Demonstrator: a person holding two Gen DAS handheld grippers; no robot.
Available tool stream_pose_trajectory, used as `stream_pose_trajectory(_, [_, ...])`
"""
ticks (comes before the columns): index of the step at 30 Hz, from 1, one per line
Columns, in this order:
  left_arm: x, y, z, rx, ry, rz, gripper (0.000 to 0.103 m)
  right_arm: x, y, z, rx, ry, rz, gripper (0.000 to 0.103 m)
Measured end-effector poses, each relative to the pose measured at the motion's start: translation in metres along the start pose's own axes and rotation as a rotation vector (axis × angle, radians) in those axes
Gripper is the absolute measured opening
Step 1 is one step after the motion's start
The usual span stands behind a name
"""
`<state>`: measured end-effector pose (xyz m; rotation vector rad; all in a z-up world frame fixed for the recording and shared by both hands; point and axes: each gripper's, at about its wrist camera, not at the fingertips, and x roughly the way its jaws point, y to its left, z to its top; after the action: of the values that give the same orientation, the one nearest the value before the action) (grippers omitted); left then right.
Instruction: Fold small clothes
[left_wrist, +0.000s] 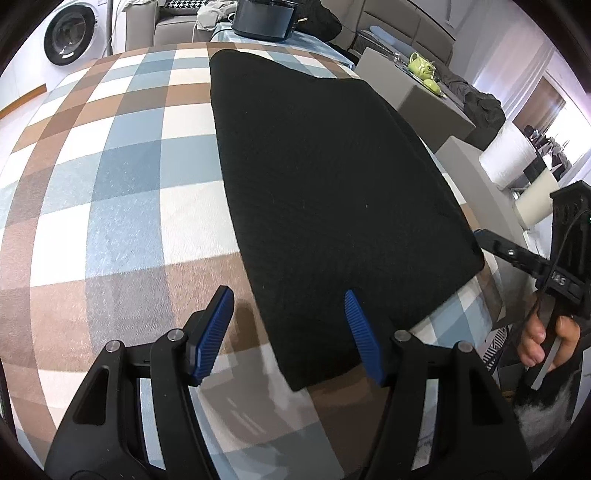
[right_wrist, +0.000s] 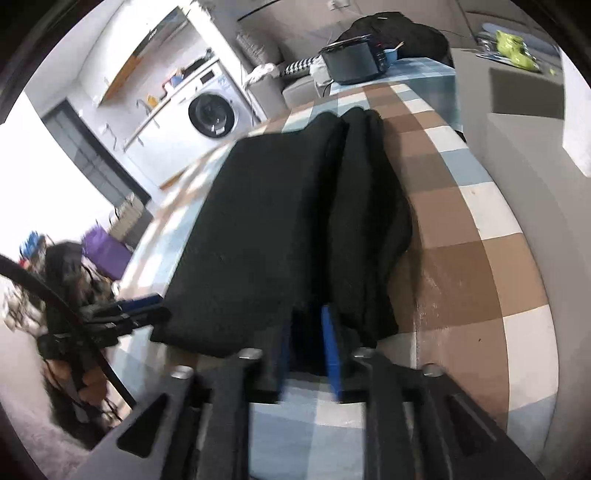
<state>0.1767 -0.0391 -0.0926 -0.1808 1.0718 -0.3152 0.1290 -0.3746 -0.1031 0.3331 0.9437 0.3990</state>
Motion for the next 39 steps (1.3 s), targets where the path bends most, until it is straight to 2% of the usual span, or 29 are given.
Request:
stream_pose_trajectory(1, [0.002, 0.0, 0.002, -0.005, -0.002, 0.0, 0.06, -0.002, -0.003, 0.001, 0.014, -0.015, -0.011, 0.06])
stream_pose_trajectory(2, [0.004, 0.001, 0.005, -0.013, 0.0, -0.001, 0.06, -0.002, -0.004, 0.002, 0.027, -0.019, -0.02, 0.064])
stream_pose_trajectory(8, [0.015, -0.001, 0.015, -0.022, -0.017, -0.005, 0.059, 0.013, -0.012, 0.006, 0.086, 0.005, -0.045, 0.065])
stream_pose_trajectory(11, [0.018, -0.003, 0.017, -0.006, -0.024, 0.008, 0.042, 0.021, -0.014, 0.007, 0.083, 0.016, -0.063, 0.065])
stream_pose_trajectory(12, [0.019, -0.004, 0.018, 0.005, -0.033, 0.024, 0.032, 0.024, -0.015, 0.008, 0.089, 0.021, -0.062, 0.064])
stream_pose_trajectory(13, [0.02, -0.004, 0.018, 0.011, -0.036, 0.035, 0.024, 0.026, -0.015, 0.009, 0.093, 0.021, -0.057, 0.055])
stream_pose_trajectory(14, [0.02, -0.003, 0.019, 0.01, -0.039, 0.038, 0.022, 0.028, -0.015, 0.009, 0.092, 0.025, -0.052, 0.045])
stream_pose_trajectory(16, [0.02, 0.0, 0.02, -0.001, -0.045, 0.028, 0.016, 0.032, -0.015, 0.01, 0.1, 0.023, -0.027, 0.035])
stream_pose_trajectory(20, [0.019, 0.005, 0.021, -0.003, -0.051, 0.035, 0.015, 0.041, -0.012, 0.016, 0.106, 0.029, -0.014, 0.029])
stream_pose_trajectory(30, [0.005, 0.05, 0.032, -0.043, -0.073, 0.153, 0.015, 0.083, 0.028, 0.036, 0.045, 0.066, 0.034, 0.028])
stream_pose_trajectory(39, [0.003, 0.1, 0.062, -0.088, -0.104, 0.231, 0.015, 0.126, 0.071, 0.057, -0.035, 0.093, 0.048, 0.028])
